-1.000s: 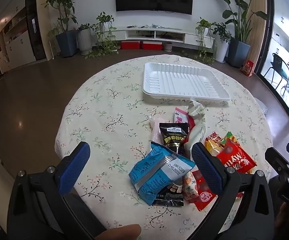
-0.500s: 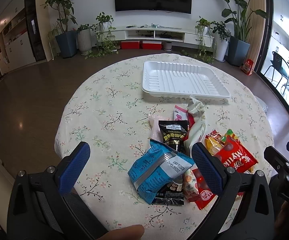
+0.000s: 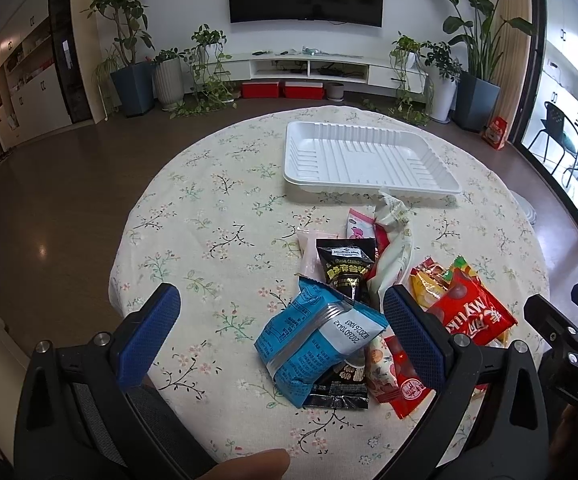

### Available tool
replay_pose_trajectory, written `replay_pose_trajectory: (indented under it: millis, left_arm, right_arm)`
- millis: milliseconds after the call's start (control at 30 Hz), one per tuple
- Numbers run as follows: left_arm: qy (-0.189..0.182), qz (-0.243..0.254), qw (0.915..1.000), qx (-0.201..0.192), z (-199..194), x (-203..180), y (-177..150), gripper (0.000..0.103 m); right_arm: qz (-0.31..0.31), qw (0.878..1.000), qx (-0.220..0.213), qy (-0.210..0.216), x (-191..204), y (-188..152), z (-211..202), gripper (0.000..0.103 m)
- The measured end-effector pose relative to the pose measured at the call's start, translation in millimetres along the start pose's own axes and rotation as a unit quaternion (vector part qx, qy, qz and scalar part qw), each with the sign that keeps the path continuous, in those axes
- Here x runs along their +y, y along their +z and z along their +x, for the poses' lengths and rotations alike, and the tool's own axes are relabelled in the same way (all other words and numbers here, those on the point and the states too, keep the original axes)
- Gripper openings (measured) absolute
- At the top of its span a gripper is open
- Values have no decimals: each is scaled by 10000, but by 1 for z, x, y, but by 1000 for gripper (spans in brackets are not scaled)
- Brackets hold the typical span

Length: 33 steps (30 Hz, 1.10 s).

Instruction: Organize snacks

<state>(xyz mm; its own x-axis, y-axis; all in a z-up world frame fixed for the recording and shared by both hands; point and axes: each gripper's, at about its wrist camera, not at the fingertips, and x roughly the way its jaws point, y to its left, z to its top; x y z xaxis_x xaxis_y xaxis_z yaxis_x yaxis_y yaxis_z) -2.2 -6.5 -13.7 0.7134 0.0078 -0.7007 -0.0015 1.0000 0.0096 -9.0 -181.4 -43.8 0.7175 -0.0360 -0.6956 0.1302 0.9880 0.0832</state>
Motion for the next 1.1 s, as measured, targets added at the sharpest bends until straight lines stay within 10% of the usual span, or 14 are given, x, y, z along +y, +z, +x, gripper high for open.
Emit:
replay_pose_trajectory:
  millis: [1100]
  left_arm:
    - [-15, 30, 10000, 13, 2, -3, -5, 103]
  right_arm:
    - [-1, 10000, 30, -5, 1, -1, 1, 103]
